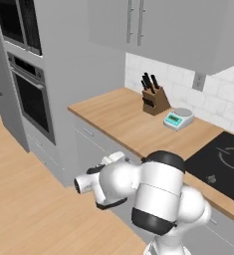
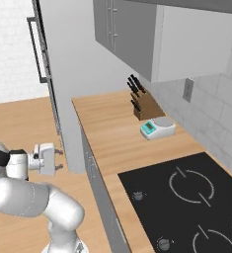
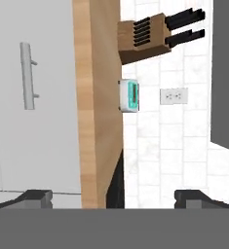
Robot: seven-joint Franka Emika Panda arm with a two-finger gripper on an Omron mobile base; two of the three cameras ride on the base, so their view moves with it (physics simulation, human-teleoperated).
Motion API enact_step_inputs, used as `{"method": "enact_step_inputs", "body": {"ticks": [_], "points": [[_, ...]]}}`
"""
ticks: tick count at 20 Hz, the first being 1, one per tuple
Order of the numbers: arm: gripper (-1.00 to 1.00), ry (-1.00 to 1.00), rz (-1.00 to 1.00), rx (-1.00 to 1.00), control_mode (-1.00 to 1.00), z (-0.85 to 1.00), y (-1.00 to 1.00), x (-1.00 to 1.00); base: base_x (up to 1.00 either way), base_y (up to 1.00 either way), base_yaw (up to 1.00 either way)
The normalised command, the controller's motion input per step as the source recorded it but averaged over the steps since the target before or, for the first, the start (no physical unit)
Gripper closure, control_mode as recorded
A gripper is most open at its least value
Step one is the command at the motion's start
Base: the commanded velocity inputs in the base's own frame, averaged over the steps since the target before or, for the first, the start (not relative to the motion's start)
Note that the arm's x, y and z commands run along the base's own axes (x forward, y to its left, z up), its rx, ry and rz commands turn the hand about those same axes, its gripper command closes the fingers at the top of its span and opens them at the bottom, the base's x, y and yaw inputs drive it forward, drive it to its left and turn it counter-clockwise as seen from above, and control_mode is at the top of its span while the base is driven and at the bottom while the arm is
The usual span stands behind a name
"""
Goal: Take a straw from the drawer in front and place it inside the glass cup on the dining counter.
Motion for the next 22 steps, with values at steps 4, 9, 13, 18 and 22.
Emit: {"method": "enact_step_inputs", "body": {"ticks": [4,9,13,18,22], "points": [[-1.00,-0.02,-0.01,0.00,-1.00,-0.36,-0.16,0.43,0.00,0.00,0.00],[-1.00,0.00,-0.07,0.00,-1.00,-0.38,-0.32,0.37,0.00,0.00,0.00],[-1.00,0.00,-0.08,0.00,-1.00,-0.41,-0.31,0.27,0.00,0.00,0.00],[-1.00,-0.02,-0.02,0.00,-1.00,-0.34,-0.23,0.01,0.00,0.00,0.00],[-1.00,-0.09,0.00,0.00,-1.00,-0.27,-0.11,0.03,0.00,0.00,0.00]]}}
